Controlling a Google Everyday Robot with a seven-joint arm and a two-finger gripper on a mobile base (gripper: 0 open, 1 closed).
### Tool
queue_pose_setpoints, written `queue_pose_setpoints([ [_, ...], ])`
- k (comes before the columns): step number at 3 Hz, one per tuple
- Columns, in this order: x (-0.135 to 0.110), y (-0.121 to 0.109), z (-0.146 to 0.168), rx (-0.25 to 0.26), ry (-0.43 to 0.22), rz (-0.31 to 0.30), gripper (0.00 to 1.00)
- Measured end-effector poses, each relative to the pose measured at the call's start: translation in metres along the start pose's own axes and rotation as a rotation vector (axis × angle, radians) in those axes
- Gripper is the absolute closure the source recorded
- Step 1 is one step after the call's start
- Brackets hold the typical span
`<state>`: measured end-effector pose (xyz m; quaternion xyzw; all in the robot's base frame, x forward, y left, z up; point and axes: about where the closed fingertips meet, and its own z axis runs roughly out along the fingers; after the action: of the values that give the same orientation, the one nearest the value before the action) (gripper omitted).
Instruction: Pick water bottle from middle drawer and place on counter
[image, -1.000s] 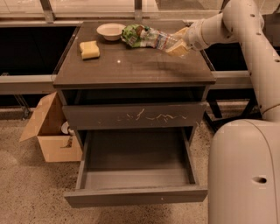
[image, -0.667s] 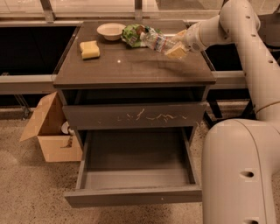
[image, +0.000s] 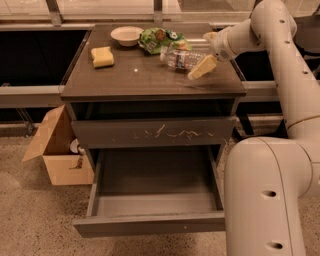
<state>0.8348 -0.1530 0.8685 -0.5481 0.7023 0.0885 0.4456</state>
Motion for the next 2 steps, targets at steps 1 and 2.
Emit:
queue_pose_setpoints([
  [1, -0.005, -0.006, -0.014, 0.023, -0.007, -0.011, 0.0],
  [2, -0.014, -0.004, -0.028, 0.033, 0.004, -0.043, 0.0],
])
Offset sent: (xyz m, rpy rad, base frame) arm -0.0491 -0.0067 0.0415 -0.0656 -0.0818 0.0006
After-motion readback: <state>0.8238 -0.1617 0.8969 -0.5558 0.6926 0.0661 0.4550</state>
